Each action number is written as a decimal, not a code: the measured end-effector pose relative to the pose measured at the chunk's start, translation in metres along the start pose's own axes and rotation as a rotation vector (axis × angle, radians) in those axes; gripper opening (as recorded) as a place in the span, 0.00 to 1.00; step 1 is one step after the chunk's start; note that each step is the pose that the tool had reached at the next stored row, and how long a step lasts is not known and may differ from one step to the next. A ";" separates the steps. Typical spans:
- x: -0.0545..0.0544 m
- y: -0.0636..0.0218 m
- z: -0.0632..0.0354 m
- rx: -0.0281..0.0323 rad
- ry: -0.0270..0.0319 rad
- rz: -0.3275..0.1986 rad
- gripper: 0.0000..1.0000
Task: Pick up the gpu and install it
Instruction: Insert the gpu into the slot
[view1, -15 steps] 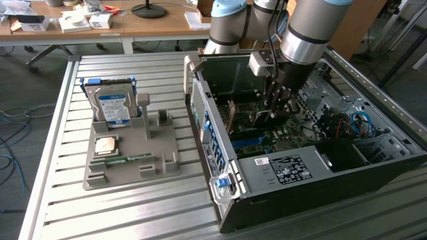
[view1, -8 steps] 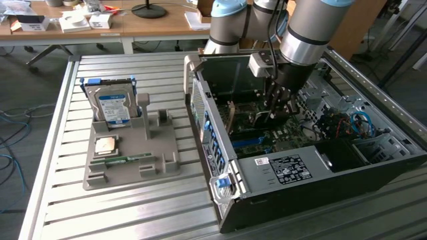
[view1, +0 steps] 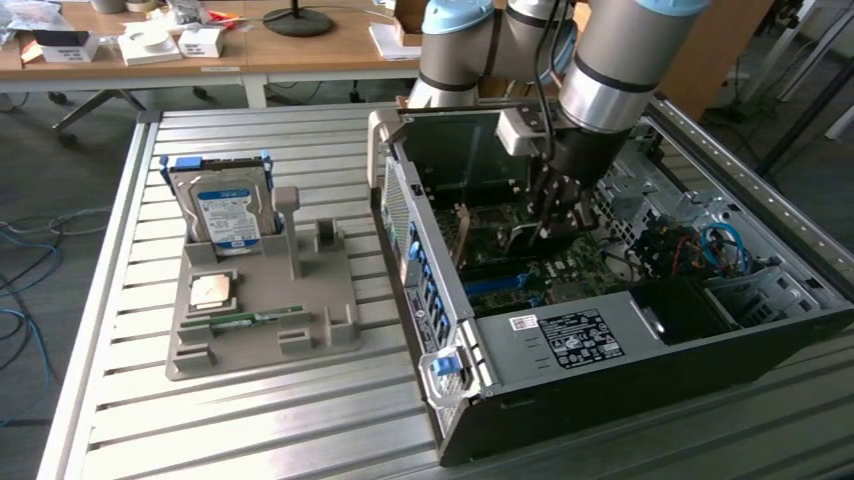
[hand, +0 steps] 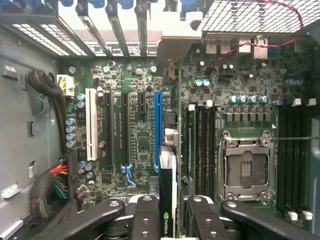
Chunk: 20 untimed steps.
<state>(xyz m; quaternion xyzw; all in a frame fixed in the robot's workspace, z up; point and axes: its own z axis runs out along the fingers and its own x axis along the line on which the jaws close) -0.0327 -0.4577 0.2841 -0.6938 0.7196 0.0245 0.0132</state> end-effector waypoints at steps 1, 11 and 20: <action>0.000 0.0000 0.0005 0.0000 0.0001 0.000 0.26; 0.000 0.0001 0.0031 0.0000 0.0001 0.000 0.26; 0.001 0.0002 0.0110 0.0009 -0.0002 0.000 0.26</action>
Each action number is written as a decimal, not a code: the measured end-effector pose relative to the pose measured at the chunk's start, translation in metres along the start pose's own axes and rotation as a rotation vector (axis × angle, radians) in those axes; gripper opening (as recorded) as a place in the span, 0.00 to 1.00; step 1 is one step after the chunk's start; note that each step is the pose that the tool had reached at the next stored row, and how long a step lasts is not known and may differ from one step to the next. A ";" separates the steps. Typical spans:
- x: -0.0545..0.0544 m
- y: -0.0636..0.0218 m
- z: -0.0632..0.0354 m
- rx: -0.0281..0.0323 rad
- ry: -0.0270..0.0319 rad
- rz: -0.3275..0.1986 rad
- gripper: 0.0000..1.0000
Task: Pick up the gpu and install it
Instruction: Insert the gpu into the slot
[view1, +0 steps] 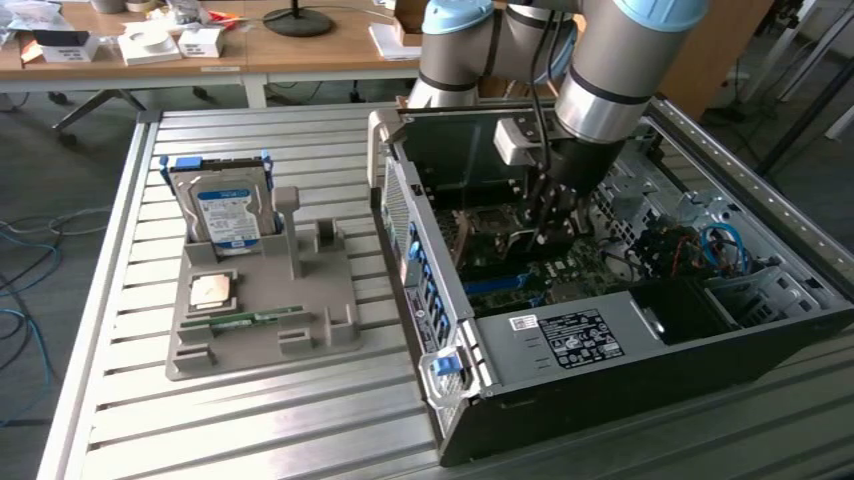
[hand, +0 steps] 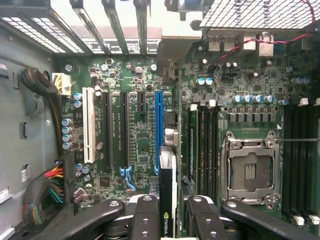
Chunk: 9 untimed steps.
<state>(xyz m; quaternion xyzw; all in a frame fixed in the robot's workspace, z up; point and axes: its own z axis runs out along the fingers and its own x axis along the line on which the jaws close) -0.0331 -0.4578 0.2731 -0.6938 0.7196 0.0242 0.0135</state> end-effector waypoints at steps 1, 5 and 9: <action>0.000 0.0001 0.0008 0.0001 0.0000 0.000 0.26; 0.000 0.0002 0.0018 0.0002 0.0002 0.000 0.26; 0.000 0.0011 0.0022 0.0014 0.0000 0.000 0.26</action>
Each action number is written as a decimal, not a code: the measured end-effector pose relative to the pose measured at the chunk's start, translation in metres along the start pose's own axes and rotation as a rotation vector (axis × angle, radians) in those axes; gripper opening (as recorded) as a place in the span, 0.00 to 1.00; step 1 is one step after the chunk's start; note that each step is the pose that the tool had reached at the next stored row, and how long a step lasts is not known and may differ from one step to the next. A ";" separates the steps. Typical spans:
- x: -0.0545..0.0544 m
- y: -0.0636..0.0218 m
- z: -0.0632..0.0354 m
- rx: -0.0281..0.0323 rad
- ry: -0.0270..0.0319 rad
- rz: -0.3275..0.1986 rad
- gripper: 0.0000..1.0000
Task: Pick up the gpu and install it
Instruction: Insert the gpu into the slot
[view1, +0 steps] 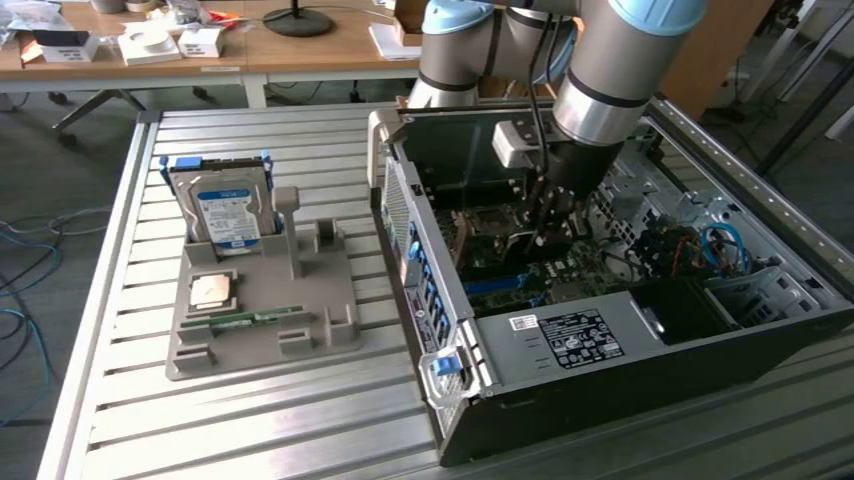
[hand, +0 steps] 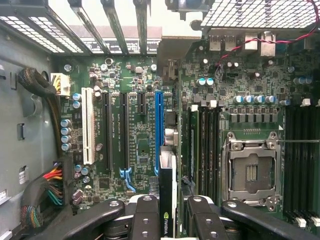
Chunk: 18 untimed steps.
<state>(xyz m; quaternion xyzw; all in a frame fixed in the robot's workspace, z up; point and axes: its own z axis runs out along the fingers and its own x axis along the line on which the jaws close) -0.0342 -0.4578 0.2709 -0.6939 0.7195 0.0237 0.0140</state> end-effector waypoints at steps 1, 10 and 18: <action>0.000 0.0000 0.0000 0.0001 0.0000 0.000 0.26; 0.000 0.0003 0.0003 0.0007 -0.0001 0.000 0.26; 0.000 0.0008 0.0004 0.0007 -0.0001 0.000 0.26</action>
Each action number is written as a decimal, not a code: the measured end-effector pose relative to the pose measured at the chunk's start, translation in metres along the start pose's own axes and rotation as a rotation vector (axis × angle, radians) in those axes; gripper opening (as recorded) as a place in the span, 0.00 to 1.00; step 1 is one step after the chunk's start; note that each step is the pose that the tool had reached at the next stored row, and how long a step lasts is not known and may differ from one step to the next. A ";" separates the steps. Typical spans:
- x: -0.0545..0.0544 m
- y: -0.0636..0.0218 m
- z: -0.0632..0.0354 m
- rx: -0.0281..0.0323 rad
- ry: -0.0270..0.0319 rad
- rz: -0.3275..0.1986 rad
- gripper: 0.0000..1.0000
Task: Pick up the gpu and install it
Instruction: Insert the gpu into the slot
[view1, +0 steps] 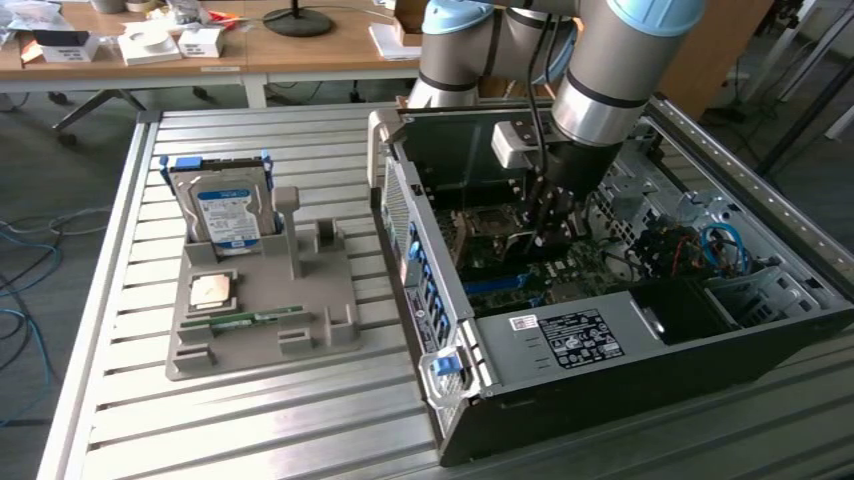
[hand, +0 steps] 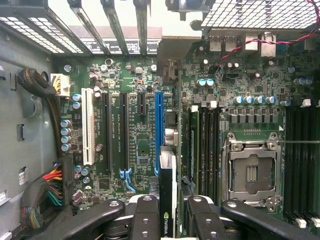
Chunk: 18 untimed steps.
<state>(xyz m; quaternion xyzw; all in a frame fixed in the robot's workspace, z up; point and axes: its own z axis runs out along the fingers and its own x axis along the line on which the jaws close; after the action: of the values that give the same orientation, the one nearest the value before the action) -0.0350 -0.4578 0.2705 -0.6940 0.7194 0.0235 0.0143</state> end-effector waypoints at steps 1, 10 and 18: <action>0.000 0.0000 0.0000 0.0000 0.0000 0.000 0.26; 0.001 -0.0001 0.0068 0.0018 -0.0002 0.000 0.26; 0.002 0.0005 0.0068 0.0039 -0.0015 -0.005 0.26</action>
<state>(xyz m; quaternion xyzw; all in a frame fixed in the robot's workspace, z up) -0.0356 -0.4595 0.2636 -0.6957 0.7178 0.0226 0.0162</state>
